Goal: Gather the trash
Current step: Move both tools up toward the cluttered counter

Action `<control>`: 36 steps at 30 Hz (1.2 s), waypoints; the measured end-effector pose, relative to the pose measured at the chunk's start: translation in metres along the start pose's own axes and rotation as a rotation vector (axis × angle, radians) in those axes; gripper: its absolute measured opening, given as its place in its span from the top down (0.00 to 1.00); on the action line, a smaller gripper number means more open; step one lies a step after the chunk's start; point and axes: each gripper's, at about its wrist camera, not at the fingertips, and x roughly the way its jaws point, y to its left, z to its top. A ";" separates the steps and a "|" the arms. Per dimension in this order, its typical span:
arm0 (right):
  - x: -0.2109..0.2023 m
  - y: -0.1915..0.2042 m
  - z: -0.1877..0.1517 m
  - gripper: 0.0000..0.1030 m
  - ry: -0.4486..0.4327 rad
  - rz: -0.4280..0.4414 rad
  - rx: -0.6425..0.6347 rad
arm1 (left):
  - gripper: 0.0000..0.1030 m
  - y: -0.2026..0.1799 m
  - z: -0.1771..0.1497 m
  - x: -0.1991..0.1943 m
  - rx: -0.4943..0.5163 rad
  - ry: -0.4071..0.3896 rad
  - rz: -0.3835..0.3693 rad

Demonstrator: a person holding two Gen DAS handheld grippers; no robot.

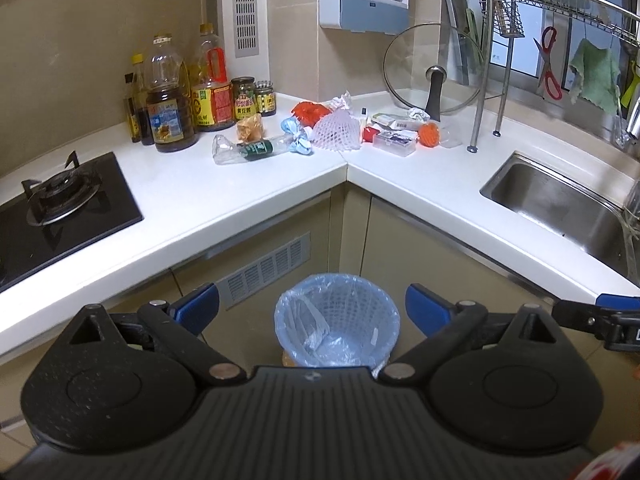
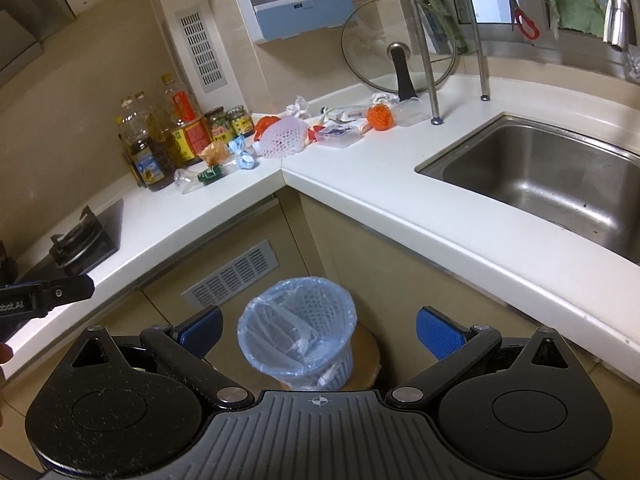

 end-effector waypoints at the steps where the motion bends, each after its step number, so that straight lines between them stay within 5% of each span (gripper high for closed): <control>1: 0.004 -0.002 0.003 0.00 -0.001 -0.003 0.010 | 0.05 0.001 0.003 0.006 0.004 -0.003 -0.001; 16: 0.121 0.003 0.083 0.00 -0.014 -0.018 0.095 | 0.14 0.036 0.086 0.141 0.026 0.010 -0.057; 26: 0.218 0.028 0.141 0.00 -0.021 -0.034 0.097 | 0.36 0.067 0.147 0.238 0.073 0.019 -0.096; 36: 0.283 0.035 0.174 0.00 -0.055 -0.071 0.120 | 0.46 0.080 0.182 0.315 0.094 0.040 -0.146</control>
